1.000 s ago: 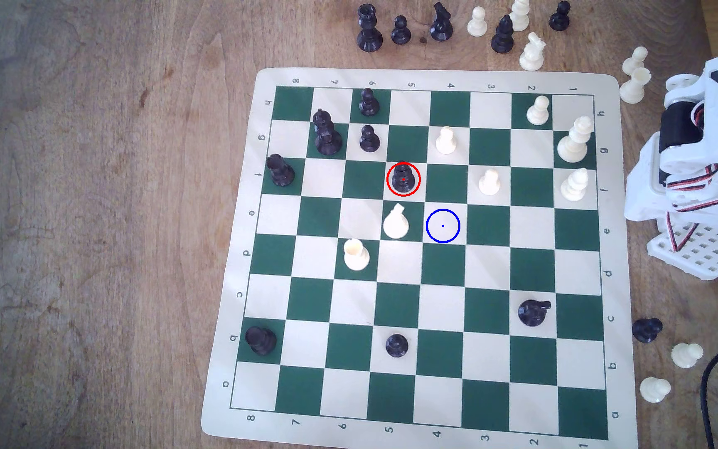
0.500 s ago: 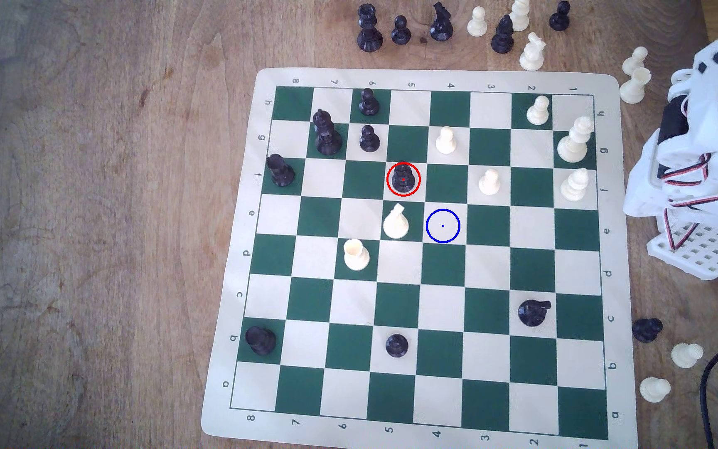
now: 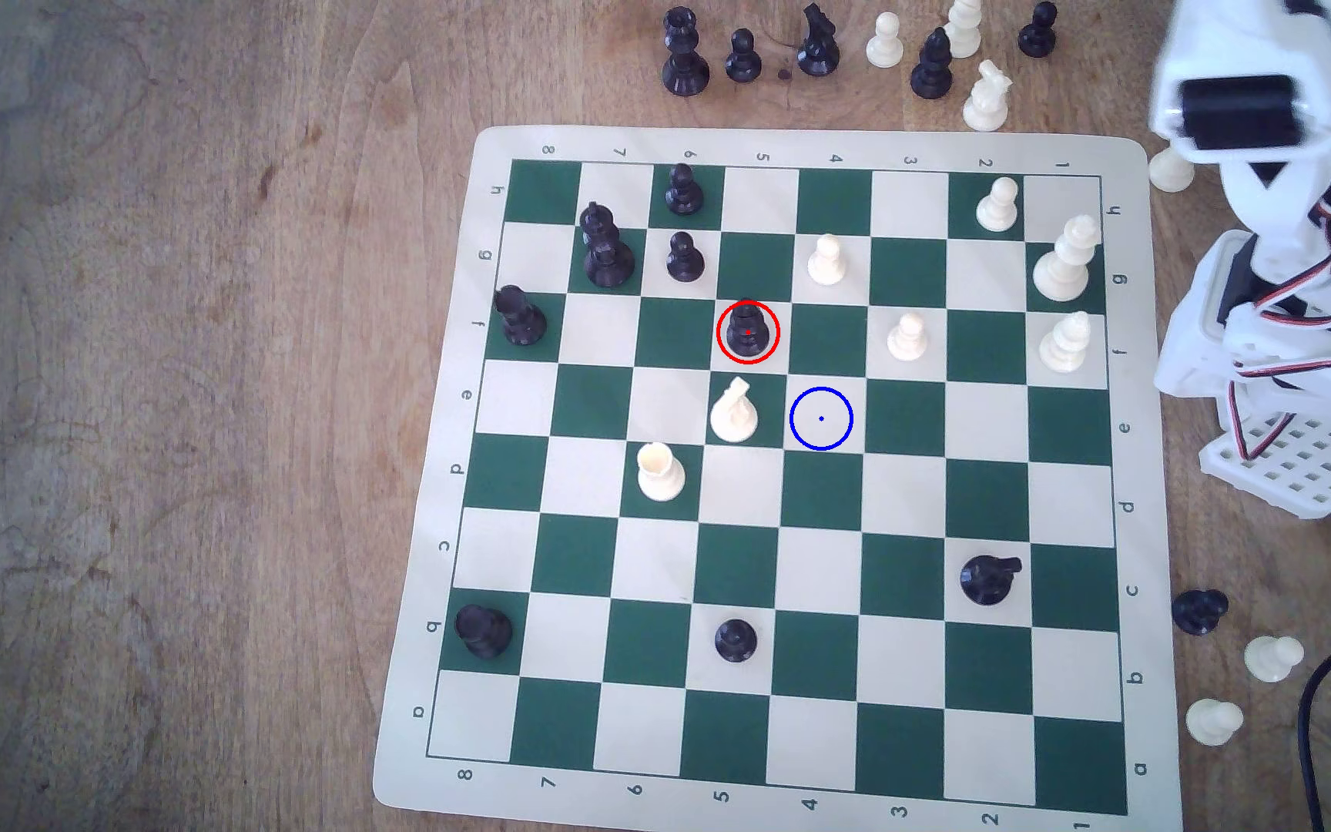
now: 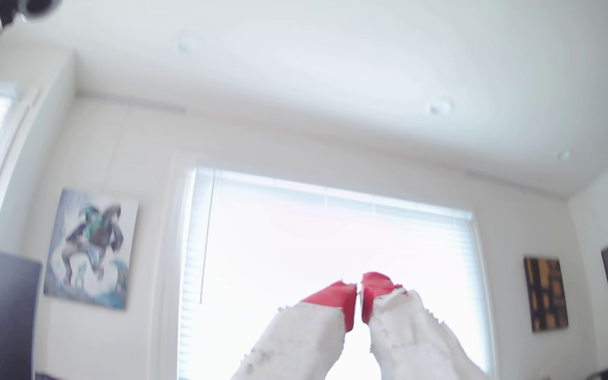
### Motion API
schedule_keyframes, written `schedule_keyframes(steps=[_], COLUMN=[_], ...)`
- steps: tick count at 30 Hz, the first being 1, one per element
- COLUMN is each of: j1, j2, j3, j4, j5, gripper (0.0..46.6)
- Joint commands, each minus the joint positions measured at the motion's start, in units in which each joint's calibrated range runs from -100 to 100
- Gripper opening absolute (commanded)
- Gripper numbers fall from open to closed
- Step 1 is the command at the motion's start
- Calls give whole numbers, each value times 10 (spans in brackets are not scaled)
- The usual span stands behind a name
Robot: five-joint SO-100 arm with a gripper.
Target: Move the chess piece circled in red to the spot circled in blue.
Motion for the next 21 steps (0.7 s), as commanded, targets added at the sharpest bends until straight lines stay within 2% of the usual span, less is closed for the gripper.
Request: schedule_keyframes(steps=[1,4,7,8,9,12,13,21], j1=[2,11,-5,-13,-26,-44,-52,-56], j2=[-2,-2,-2,1,25,87,133,306], j3=[-111,-126,-140,-145,-167,-235,-287,-443], j4=[269,373,439,448,480,567,628,778], j5=[-2,-2,1,7,22,24,20,-6], gripper=[18,81,99,103,109,109,110,141])
